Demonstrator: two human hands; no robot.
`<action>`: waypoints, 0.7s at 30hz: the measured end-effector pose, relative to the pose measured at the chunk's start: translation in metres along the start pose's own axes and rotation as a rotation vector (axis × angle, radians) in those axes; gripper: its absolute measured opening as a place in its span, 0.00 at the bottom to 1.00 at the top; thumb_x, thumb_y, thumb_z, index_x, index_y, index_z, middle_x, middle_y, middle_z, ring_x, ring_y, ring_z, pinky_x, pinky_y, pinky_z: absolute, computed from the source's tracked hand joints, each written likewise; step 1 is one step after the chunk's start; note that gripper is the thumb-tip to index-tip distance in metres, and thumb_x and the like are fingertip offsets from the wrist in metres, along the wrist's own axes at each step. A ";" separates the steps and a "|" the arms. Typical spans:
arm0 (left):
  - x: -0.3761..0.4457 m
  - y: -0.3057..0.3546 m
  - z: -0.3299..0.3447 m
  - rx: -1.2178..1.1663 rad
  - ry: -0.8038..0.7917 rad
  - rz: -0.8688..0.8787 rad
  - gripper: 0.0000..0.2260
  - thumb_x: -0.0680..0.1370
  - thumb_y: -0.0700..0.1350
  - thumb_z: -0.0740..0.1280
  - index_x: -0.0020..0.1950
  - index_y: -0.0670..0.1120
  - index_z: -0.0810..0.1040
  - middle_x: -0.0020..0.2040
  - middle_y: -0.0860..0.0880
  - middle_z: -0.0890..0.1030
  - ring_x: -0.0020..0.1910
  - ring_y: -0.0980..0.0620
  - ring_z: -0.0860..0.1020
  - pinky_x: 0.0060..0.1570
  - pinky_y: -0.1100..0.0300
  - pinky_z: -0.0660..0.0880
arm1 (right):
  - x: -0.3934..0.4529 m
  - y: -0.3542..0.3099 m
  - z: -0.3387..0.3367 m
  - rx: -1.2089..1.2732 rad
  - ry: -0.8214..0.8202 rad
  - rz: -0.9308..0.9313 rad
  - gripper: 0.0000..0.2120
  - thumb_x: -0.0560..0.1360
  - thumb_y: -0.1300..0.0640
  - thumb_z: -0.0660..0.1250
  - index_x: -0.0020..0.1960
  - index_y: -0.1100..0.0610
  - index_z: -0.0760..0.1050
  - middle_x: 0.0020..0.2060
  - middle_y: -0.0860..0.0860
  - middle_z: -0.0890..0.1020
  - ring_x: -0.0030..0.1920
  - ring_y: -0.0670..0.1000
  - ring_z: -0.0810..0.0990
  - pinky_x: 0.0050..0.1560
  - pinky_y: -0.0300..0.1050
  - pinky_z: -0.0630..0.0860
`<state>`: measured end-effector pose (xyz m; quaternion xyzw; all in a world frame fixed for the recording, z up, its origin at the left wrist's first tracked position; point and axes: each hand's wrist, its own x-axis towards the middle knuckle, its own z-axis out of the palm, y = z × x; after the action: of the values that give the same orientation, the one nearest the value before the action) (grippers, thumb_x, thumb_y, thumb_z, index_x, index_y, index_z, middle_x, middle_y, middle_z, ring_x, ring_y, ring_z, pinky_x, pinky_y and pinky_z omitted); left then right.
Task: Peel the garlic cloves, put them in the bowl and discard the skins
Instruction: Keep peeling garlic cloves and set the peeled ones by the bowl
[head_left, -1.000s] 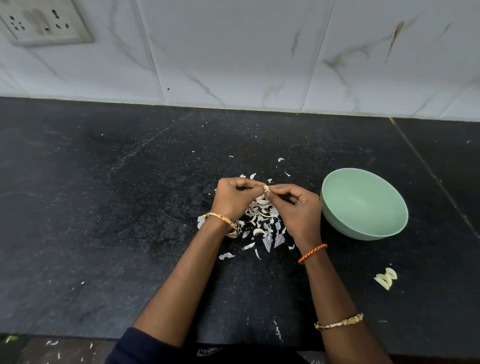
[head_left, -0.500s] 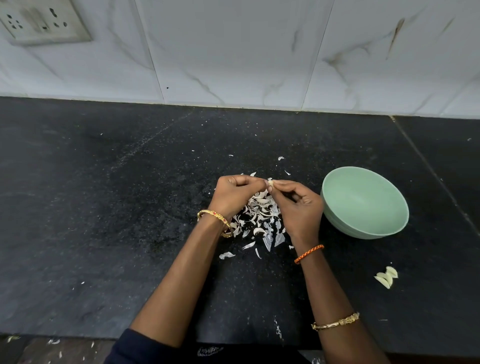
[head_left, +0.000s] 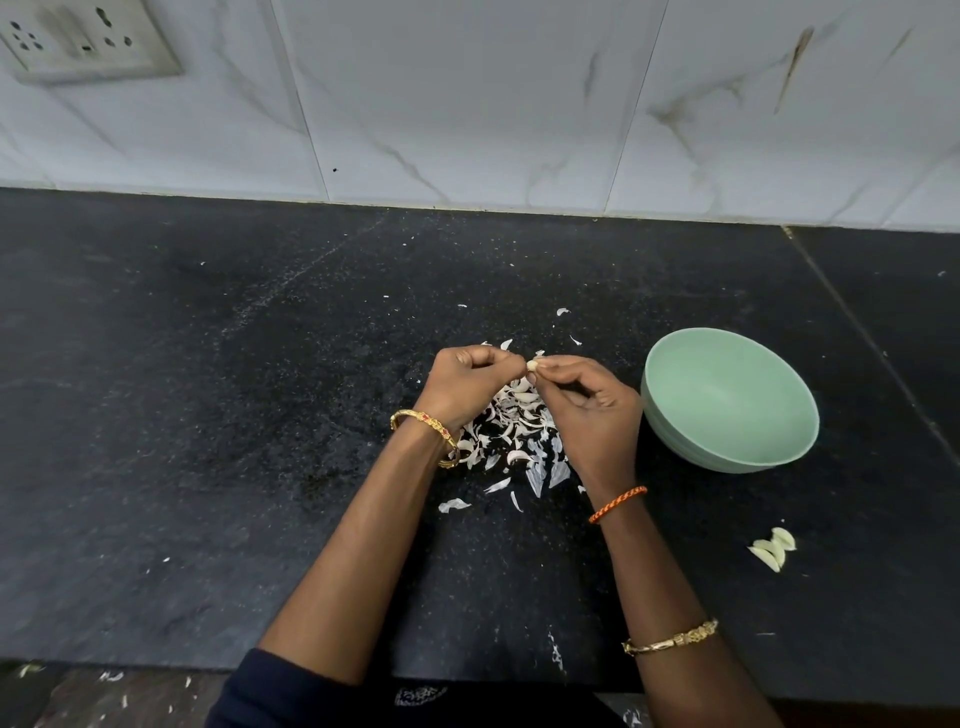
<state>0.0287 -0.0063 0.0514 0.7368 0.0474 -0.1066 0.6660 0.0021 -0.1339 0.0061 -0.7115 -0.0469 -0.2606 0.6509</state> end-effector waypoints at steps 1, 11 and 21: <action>0.000 0.001 0.002 0.001 -0.010 -0.016 0.09 0.75 0.37 0.67 0.34 0.43 0.78 0.19 0.59 0.70 0.18 0.64 0.66 0.21 0.75 0.61 | 0.000 -0.001 0.001 0.027 0.003 0.013 0.10 0.68 0.75 0.72 0.44 0.63 0.81 0.43 0.56 0.83 0.46 0.49 0.84 0.47 0.38 0.80; 0.007 -0.008 0.003 0.003 0.004 -0.108 0.13 0.77 0.44 0.62 0.33 0.46 0.72 0.28 0.52 0.67 0.21 0.57 0.59 0.19 0.68 0.56 | 0.005 -0.012 0.001 0.408 0.042 0.459 0.07 0.71 0.70 0.71 0.48 0.63 0.80 0.42 0.55 0.85 0.45 0.51 0.84 0.46 0.41 0.80; 0.005 -0.005 0.004 -0.048 0.019 0.118 0.10 0.73 0.49 0.73 0.37 0.44 0.79 0.30 0.51 0.70 0.24 0.60 0.65 0.26 0.70 0.64 | 0.011 -0.014 -0.004 0.385 -0.034 0.480 0.07 0.70 0.70 0.71 0.47 0.62 0.80 0.42 0.56 0.85 0.45 0.51 0.84 0.45 0.40 0.80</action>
<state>0.0323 -0.0100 0.0447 0.7232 0.0129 -0.0589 0.6880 0.0045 -0.1386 0.0234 -0.5700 0.0631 -0.0740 0.8159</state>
